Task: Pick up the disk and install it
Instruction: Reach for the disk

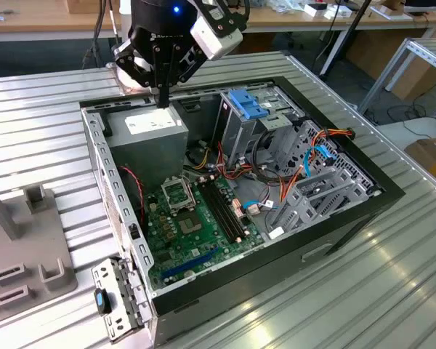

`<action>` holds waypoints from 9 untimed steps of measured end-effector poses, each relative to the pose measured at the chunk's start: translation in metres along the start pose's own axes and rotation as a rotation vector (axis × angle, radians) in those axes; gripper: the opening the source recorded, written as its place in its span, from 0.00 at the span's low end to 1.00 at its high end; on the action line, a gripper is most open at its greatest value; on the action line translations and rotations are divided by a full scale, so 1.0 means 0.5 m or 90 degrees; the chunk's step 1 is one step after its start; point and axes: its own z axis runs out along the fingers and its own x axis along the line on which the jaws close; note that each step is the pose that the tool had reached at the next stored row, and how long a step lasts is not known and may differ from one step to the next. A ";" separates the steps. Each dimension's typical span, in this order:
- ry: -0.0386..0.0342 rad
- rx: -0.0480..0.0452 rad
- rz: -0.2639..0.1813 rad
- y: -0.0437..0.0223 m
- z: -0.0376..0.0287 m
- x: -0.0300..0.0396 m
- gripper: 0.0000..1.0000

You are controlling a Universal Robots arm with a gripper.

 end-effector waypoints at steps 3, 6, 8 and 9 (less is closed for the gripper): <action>0.0000 0.0000 0.000 0.000 0.000 0.000 0.11; 0.0000 0.0000 0.000 0.000 0.000 0.003 0.11; 0.0000 0.0000 0.000 -0.001 0.000 0.007 0.11; 0.0000 0.0000 0.000 -0.001 0.000 0.010 0.11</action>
